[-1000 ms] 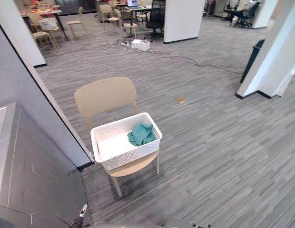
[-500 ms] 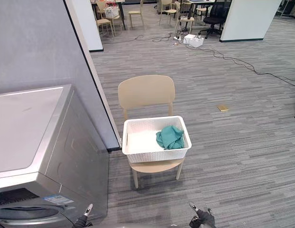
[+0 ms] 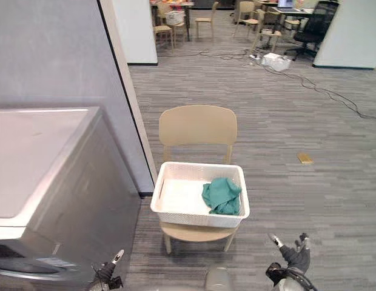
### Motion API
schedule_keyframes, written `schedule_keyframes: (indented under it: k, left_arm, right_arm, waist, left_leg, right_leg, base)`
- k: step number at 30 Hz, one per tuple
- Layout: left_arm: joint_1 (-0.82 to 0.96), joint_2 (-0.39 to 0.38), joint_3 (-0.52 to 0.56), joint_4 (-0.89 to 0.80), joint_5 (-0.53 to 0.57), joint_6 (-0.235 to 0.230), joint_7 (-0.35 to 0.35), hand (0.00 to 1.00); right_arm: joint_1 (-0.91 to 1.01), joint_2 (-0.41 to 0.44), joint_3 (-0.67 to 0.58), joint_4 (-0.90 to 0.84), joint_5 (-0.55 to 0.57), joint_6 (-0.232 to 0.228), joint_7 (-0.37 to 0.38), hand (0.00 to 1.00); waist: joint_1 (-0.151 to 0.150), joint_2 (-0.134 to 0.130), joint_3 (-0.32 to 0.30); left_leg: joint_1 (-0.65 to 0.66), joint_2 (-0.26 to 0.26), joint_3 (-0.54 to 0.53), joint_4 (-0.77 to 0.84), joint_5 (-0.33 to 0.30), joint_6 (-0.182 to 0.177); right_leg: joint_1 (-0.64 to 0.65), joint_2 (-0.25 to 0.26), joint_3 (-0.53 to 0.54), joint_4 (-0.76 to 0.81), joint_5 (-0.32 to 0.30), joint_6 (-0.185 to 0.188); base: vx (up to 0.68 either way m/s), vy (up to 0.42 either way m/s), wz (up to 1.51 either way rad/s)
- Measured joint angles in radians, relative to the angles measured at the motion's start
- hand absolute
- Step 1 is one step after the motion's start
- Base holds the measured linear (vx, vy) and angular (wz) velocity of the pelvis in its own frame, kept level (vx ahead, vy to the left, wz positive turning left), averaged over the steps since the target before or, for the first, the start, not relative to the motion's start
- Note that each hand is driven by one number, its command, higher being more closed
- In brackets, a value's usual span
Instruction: Pick up the laundry basket with both hands and put the clothes into the washing machine.
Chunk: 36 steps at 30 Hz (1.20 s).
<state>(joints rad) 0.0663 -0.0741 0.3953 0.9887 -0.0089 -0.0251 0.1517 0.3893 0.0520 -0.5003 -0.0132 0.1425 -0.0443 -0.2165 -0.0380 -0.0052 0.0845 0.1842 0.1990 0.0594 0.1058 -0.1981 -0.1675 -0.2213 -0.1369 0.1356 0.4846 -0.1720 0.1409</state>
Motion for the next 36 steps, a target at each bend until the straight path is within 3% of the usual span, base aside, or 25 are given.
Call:
schedule_keyframes:
  k: [2, 4, 9, 14, 20, 22, 29, 36]
  left_arm:
    - [-0.007, -0.005, -0.009, 0.004, 0.035, 0.002, -0.016, 0.00]
    - [0.004, -0.015, 0.010, 0.003, 0.060, 0.000, -0.017, 0.00]
    - [0.011, -0.019, 0.047, -0.003, 0.062, -0.001, -0.017, 0.00]
    - [0.010, -0.014, -0.023, -0.019, 0.070, -0.007, -0.019, 0.00]
    - [-0.017, 0.023, -0.169, -0.027, 0.069, -0.026, -0.025, 0.00]
    - [-0.050, 0.047, -0.209, -0.018, 0.066, -0.029, -0.040, 0.00]
    - [-0.085, 0.075, -0.283, -0.005, 0.060, -0.030, -0.039, 0.00]
    - [-0.125, 0.086, -0.328, -0.010, 0.057, -0.033, -0.032, 0.00]
  right_arm:
    - [-0.009, -0.005, -0.031, -0.110, -0.001, -0.008, -0.001, 0.00]
    - [-0.018, -0.007, -0.042, -0.221, -0.023, -0.028, 0.005, 0.00]
    - [-0.105, -0.057, -0.008, -0.308, -0.051, -0.055, 0.028, 0.00]
    - [-0.210, -0.202, 0.216, -0.319, -0.089, -0.069, 0.126, 0.00]
    - [-0.451, -0.382, 0.406, -0.066, -0.151, -0.083, 0.203, 0.00]
    - [-0.503, -0.451, 0.459, 0.059, -0.196, -0.081, 0.217, 0.00]
    - [-0.523, -0.525, 0.555, 0.309, -0.304, -0.061, 0.244, 0.00]
    - [-0.645, -0.607, 0.597, 0.505, -0.384, -0.059, 0.240, 0.00]
  waist:
    - [-0.013, 0.009, 0.000]
    - [-0.003, 0.010, -0.001]
    - [-0.005, 0.015, -0.004]
    - [-0.001, 0.020, 0.000]
    - [0.001, 0.039, 0.057]
    - [0.002, 0.038, 0.109]
    - [0.000, 0.053, 0.182]
    - [-0.002, 0.062, 0.261]
  left_leg:
    - [0.006, 0.003, 0.004, -0.018, 0.075, -0.009]
    - [0.014, 0.034, 0.009, -0.036, 0.161, -0.029]
    - [-0.025, 0.077, -0.008, -0.029, 0.169, -0.038]
    - [-0.132, 0.060, -0.029, -0.037, 0.172, -0.045]
    - [-0.250, 0.055, -0.030, -0.072, 0.171, -0.047]
    - [-0.289, 0.037, -0.028, -0.071, 0.171, -0.046]
    - [-0.325, -0.001, -0.006, -0.057, 0.171, -0.042]
    - [-0.354, -0.012, -0.004, -0.051, 0.173, -0.043]
  right_leg:
    - [0.012, 0.005, -0.043, 0.021, -0.031, -0.020]
    - [0.030, 0.028, -0.080, 0.023, -0.046, -0.043]
    - [0.051, 0.037, -0.162, 0.003, -0.051, -0.051]
    - [0.007, -0.007, -0.237, 0.000, -0.050, -0.051]
    - [-0.104, -0.020, -0.260, -0.019, 0.001, -0.042]
    - [-0.135, -0.025, -0.243, -0.056, 0.044, -0.034]
    - [-0.168, -0.043, -0.191, -0.121, 0.110, -0.022]
    - [-0.204, -0.044, -0.165, -0.135, 0.125, -0.016]
  base:
    - [0.26, -0.268, 0.40]
    - [0.18, -0.246, 0.17]
    - [0.05, -0.083, 0.40]
    - [-0.06, 0.018, 0.57]
    - [-0.12, 0.036, 0.20]
    - [-0.12, 0.087, -0.10]
    - [0.01, 0.079, -0.17]
    - [0.02, 0.017, -0.10]
